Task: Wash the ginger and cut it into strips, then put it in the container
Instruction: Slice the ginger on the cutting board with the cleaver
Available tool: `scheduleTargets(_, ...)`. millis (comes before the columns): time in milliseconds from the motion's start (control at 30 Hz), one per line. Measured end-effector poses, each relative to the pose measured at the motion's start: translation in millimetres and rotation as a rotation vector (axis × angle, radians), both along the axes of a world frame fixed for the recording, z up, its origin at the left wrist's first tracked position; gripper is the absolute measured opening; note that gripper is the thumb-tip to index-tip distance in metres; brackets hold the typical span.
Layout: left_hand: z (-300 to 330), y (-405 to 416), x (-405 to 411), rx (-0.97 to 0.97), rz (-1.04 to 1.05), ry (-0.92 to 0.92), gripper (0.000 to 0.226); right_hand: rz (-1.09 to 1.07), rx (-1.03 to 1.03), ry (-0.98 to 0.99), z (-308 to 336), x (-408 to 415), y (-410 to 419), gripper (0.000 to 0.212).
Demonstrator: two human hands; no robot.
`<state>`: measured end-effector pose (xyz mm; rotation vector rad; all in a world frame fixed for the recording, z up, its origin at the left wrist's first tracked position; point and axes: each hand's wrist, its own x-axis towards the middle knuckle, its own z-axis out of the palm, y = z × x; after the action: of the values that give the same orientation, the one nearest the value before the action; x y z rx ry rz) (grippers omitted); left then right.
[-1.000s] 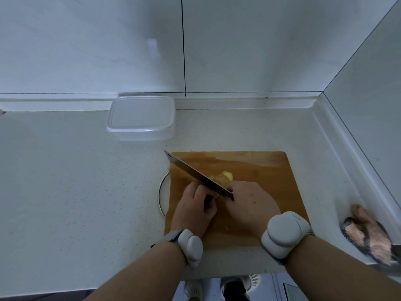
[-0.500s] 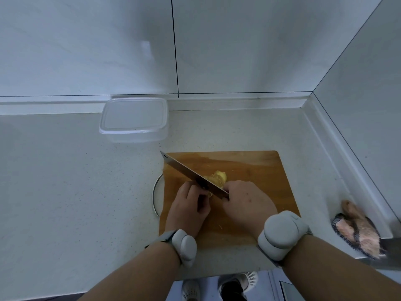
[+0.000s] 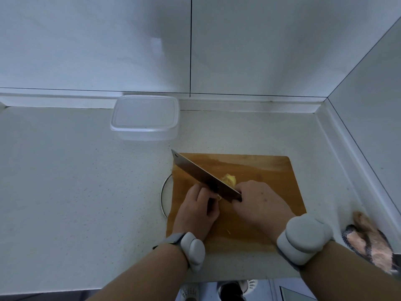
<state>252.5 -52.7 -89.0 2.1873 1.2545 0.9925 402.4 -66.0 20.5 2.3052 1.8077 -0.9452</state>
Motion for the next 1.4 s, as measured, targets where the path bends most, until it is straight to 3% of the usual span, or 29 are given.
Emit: scheduleTargets(1400, -3.2, 0.9, 0.7, 0.013, 0.012, -0.004, 0.015, -0.005, -0.011, -0.063, -3.8, -9.8, 2.8, 0.017)
